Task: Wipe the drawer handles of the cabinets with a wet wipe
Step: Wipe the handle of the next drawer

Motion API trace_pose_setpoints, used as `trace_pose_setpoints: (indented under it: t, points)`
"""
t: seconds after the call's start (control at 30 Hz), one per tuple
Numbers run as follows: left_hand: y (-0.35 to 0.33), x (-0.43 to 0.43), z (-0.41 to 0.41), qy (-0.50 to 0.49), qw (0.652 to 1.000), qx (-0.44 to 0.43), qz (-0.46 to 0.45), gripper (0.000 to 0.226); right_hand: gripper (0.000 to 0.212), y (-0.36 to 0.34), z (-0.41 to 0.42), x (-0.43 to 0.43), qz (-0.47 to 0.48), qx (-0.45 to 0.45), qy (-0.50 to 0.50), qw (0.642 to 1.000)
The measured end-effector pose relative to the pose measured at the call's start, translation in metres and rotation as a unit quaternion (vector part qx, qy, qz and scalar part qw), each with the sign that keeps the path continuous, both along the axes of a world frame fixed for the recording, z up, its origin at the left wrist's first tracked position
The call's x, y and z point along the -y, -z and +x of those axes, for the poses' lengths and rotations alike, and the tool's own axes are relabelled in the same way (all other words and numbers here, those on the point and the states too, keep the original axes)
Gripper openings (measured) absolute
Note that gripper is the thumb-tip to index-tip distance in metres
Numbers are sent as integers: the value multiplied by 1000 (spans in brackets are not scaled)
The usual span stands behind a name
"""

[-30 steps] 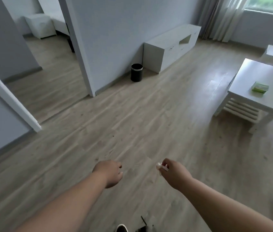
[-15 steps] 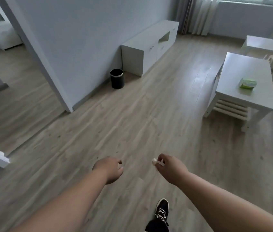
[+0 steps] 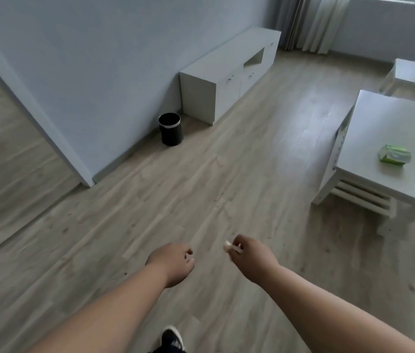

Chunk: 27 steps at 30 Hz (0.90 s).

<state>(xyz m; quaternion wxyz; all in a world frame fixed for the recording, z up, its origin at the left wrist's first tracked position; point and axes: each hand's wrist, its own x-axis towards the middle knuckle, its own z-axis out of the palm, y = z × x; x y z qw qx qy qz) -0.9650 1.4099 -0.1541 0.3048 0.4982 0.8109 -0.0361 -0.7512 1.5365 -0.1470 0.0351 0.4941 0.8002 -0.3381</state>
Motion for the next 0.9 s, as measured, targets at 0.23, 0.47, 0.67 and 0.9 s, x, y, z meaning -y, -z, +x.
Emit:
trace_pose_setpoints:
  t: [0.23, 0.47, 0.67, 0.9]
  points:
    - [24, -131, -83, 26, 1000, -14, -9, 45, 28, 16, -65, -125, 6, 1, 34, 999]
    - [26, -283, -177, 80, 996, -24, -32, 50, 25, 12, -139, -254, 9, 5, 111, 994]
    - [15, -401, -234, 107, 993, -32, -24, 52, 18, 7, -180, -346, 17, 18, 147, 989]
    - [24, -530, -254, 94, 995, -20, -16, 50, 18, 11, -195, -472, 17, 17, 146, 989]
